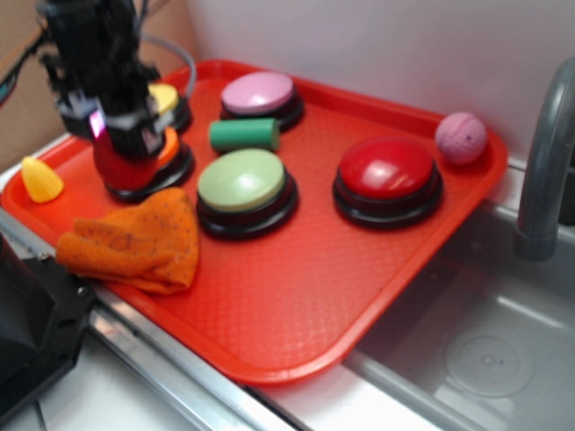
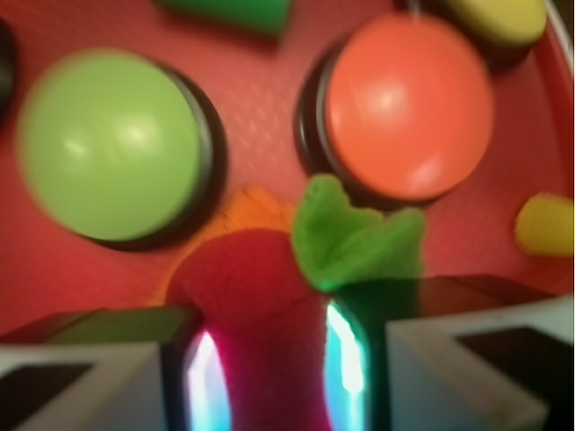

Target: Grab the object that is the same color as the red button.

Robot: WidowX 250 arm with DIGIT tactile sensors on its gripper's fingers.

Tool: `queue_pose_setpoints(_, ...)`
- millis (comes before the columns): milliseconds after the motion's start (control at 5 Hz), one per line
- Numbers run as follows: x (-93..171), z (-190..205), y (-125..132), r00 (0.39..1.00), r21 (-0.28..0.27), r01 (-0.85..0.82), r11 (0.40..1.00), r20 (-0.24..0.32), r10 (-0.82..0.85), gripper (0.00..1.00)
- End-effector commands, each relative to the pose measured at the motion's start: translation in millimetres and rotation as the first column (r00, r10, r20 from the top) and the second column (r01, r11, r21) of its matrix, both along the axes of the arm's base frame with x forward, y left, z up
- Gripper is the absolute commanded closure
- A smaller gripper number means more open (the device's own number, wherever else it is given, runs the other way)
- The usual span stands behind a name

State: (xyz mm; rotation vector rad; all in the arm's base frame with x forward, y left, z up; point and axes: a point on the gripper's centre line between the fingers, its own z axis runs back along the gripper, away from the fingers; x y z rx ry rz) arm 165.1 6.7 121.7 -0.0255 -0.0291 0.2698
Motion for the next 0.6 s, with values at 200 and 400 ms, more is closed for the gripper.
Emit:
queue_pose_setpoints(200, 27.7, 89.2, -8.2, 0.975, -0.029, 0.193, 0.981, 0.117, -0.188, 1.00)
queue_pose_setpoints(400, 27.5, 88.3, -7.4, 0.967, -0.024, 0.239, 0.971, 0.101, -0.235, 1.00)
